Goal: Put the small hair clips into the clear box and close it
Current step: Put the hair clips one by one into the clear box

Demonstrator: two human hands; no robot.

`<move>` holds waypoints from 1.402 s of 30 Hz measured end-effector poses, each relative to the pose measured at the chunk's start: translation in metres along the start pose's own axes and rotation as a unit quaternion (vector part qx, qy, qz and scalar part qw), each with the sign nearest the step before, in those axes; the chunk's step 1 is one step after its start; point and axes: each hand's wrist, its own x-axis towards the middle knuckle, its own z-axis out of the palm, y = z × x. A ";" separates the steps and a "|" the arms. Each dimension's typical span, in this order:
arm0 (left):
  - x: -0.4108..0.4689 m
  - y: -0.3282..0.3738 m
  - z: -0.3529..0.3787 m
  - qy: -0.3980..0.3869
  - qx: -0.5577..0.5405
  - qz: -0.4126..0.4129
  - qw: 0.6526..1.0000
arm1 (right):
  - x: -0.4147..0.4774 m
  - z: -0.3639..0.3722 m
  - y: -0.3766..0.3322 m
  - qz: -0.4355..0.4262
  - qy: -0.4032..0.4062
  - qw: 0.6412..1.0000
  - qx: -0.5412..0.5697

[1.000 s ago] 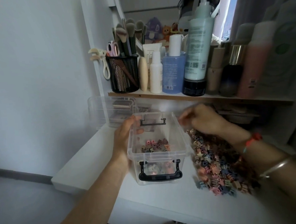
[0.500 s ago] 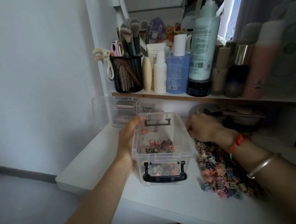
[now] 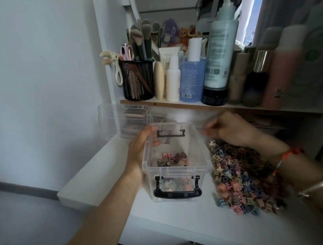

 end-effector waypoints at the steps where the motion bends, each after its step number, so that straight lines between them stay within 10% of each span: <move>1: 0.000 0.000 0.000 0.002 -0.003 -0.001 1.000 | 0.000 0.005 0.006 0.008 -0.013 0.997 -0.073; 17: 0.003 -0.002 -0.001 -0.009 -0.010 -0.002 1.000 | 0.001 0.021 0.007 0.037 -0.025 0.980 -0.192; 29: 0.004 -0.005 -0.001 -0.008 -0.014 0.012 1.000 | -0.016 -0.019 -0.041 -0.025 -0.068 0.960 0.272; 37: 0.006 -0.005 -0.002 -0.016 -0.020 -0.004 1.000 | 0.005 0.016 0.007 0.012 -0.002 0.982 -0.188; 42: 0.006 -0.006 -0.002 -0.009 -0.017 0.004 1.000 | 0.005 0.028 0.015 0.037 -0.017 0.974 -0.223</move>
